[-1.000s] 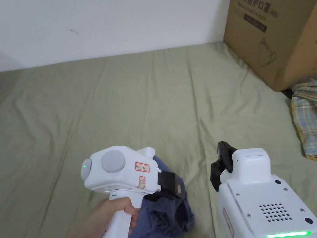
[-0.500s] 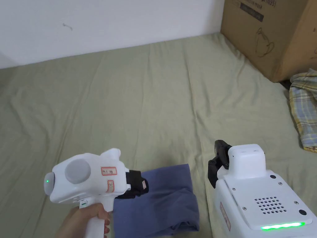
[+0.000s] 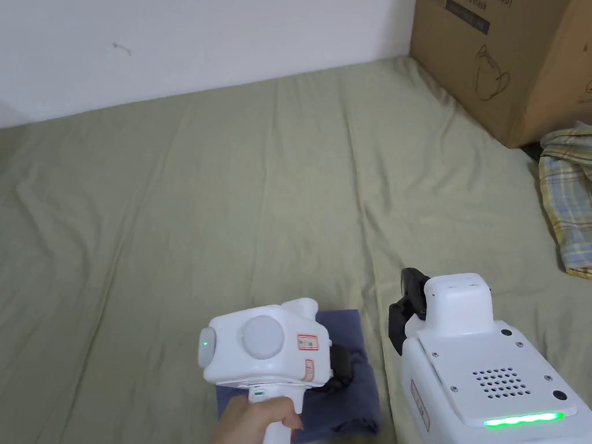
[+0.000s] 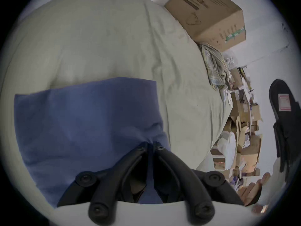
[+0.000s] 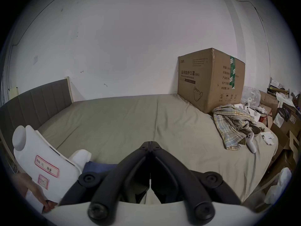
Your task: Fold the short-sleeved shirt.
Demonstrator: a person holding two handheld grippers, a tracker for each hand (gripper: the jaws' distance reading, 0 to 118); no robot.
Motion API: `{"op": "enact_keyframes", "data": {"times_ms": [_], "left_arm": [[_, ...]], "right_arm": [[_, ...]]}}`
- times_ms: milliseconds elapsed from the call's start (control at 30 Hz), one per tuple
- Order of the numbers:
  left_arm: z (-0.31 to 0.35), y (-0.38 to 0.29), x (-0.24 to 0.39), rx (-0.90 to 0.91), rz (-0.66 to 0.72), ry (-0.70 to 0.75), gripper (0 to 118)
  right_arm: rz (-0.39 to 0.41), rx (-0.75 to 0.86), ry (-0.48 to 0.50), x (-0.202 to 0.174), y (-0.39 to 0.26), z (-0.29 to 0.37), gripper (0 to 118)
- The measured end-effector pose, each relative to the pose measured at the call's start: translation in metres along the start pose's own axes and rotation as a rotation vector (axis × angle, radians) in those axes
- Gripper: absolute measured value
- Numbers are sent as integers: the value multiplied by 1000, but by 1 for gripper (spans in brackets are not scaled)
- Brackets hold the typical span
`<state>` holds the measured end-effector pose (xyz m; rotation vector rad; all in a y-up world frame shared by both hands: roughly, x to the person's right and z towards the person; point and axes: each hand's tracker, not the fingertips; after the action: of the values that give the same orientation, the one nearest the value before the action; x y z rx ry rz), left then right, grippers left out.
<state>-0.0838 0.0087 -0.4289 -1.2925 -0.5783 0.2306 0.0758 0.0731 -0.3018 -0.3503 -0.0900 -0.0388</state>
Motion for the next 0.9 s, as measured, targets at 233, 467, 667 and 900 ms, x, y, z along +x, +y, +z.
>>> {"op": "enact_keyframes", "data": {"times_ms": [233, 467, 667, 900], "left_arm": [[-14, -8, 7, -6, -25, 7, 7], [20, -22, -24, 33, 21, -253, 7], [97, -46, -86, 208, 122, -172, 7], [141, -95, -176, 295, 292, -179, 7]], "right_arm": [[18, -11, -9, -1, 0, 4, 0], [47, -13, 16, -15, 10, 11, 0], [96, -48, 132, -37, 24, 8, 0], [105, -313, 299, -75, 22, -25, 0]]}}
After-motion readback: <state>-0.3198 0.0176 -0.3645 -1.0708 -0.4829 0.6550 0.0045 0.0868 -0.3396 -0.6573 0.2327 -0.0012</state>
